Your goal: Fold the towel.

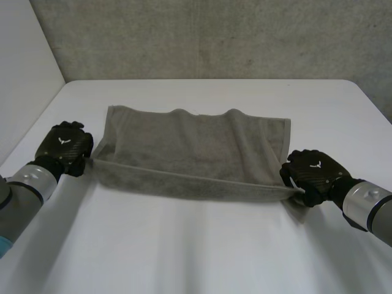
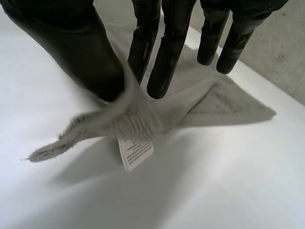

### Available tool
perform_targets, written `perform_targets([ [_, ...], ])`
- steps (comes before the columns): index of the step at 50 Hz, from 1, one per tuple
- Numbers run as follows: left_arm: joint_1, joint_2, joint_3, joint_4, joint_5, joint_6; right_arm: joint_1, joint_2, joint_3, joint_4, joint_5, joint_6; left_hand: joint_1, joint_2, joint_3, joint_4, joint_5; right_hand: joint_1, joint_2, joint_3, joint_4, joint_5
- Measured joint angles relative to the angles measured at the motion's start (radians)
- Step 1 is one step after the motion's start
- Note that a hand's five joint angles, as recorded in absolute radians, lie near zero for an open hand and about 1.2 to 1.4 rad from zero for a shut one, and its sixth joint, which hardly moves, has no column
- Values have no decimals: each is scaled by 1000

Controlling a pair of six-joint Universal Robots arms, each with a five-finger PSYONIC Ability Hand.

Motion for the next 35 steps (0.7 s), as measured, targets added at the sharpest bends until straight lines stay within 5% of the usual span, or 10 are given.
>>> perform_targets([
  [14,-4,15,-2,-19,3,-2,23,44,-3,-36,82,95,0,0,0,0,0,-186,-186,0,0,-194],
  [21,9,33,0,-20,3,-3,21,35,-11,-42,116,93,0,0,0,0,0,269,246,0,0,270],
  [35,26,300,-5,-133,80,-140,-14,-272,-122,140,5,85,3,3,0,0,8,275,254,0,0,296],
])
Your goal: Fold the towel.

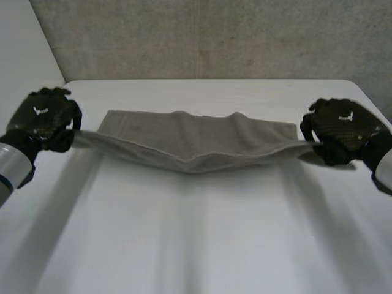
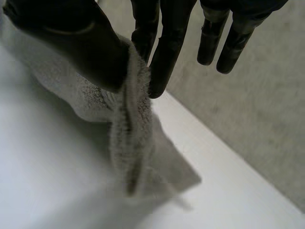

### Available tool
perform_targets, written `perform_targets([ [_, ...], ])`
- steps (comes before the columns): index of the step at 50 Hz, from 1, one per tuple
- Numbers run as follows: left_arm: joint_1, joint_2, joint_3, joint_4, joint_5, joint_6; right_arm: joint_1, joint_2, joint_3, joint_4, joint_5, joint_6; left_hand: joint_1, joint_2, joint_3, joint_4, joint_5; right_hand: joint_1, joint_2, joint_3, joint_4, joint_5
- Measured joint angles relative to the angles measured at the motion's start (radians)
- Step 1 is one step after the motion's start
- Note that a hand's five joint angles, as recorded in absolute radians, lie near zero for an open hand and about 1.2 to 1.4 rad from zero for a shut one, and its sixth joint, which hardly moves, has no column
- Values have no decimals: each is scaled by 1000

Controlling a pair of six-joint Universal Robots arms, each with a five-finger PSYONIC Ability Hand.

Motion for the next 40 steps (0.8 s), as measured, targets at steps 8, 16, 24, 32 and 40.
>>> perform_targets([
  [8,-2,6,35,-25,35,-110,10,132,-122,92,30,-134,0,0,0,0,0,0,0,0,0,0],
  [16,-21,-235,146,-44,21,-103,87,413,-321,137,218,-359,0,0,0,0,0,0,0,0,0,0],
  [24,-78,-431,341,-70,-23,-70,156,543,-524,79,315,-386,0,0,0,0,0,0,1,0,0,0],
  [32,-127,-548,615,-86,-109,-60,195,616,-688,-53,302,-373,0,0,0,0,0,0,1,0,0,2],
  [40,-135,-607,747,-102,-118,-61,198,670,-745,-83,288,-374,0,0,0,0,0,0,1,0,0,2],
])
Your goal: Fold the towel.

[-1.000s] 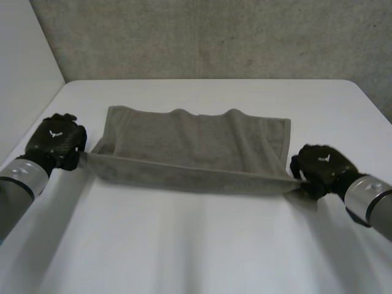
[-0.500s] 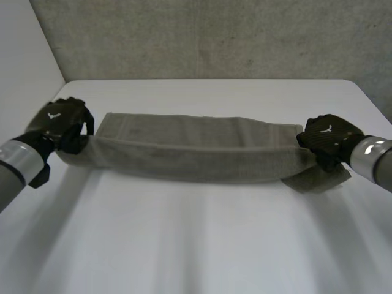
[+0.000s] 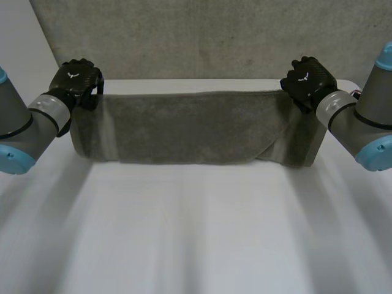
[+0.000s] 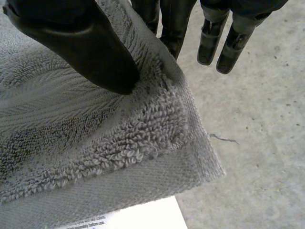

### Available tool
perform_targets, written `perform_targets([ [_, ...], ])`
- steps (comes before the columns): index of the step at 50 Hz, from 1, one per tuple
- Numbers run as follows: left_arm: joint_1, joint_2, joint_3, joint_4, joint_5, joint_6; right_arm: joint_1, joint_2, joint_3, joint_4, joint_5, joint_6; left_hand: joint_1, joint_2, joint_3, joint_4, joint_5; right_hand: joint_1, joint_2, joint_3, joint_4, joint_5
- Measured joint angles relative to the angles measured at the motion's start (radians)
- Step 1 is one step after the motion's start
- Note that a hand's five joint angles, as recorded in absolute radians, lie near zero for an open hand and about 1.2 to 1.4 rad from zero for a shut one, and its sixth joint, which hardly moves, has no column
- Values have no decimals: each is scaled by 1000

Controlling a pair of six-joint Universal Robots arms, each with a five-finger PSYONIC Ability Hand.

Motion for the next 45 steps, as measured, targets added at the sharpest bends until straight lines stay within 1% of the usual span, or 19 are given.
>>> perform_targets([
  [6,0,32,-51,0,8,-1,1,-43,75,1,-10,1,0,0,0,0,0,0,1,0,0,0],
  [13,15,164,-197,3,14,-6,-2,-198,244,-6,-57,21,0,0,0,0,0,0,4,0,0,0],
  [19,44,326,-359,0,26,-10,-9,-365,413,5,-90,52,0,0,0,0,0,0,4,0,0,0],
  [23,84,445,-451,0,62,-14,-12,-490,509,8,-104,61,0,0,0,0,0,0,4,0,0,0],
  [26,118,545,-506,-1,105,-27,-21,-601,566,10,-112,63,0,0,0,0,0,0,4,0,0,0],
  [32,154,676,-541,-5,153,-83,-45,-743,600,18,-128,70,0,0,0,0,0,0,4,0,0,0],
  [36,165,733,-536,-8,162,-133,-53,-803,586,35,-151,84,0,0,0,0,0,0,4,0,0,0],
  [41,169,757,-526,-9,163,-163,-59,-823,563,64,-185,94,0,0,0,0,0,0,4,0,0,0],
  [45,170,744,-522,-4,161,-168,-76,-803,555,81,-212,91,0,0,0,0,0,0,4,0,0,0],
])
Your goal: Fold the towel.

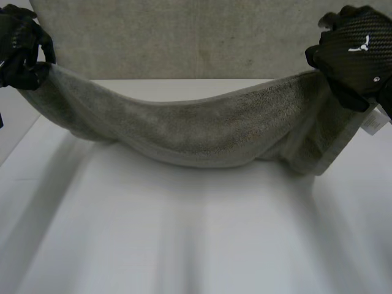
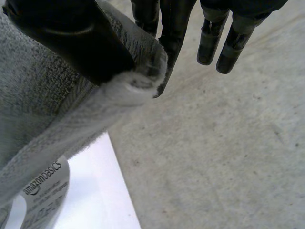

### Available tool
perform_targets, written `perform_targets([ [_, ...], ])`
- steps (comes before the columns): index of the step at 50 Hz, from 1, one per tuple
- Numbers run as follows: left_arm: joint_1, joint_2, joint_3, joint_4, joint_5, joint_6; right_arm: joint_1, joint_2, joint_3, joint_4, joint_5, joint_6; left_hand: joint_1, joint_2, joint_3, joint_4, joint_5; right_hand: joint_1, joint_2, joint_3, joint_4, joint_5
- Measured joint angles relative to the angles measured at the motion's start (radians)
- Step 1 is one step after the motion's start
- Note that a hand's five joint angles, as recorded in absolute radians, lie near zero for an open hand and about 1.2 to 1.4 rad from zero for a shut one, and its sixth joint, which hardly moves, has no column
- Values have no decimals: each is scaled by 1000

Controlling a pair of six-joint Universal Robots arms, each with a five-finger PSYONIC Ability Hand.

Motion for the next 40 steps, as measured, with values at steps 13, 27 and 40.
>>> perform_targets([
  [13,-36,-341,119,8,-14,35,-43,346,-75,0,-46,-79,0,0,0,0,0,0,0,0,0,0],
  [27,-93,-706,402,8,-47,174,-32,582,-158,-6,-3,-122,0,0,0,0,0,0,0,0,0,0],
  [40,-111,-911,557,14,-46,190,-22,719,-182,-77,31,-101,0,0,0,0,0,0,0,0,0,0],
])
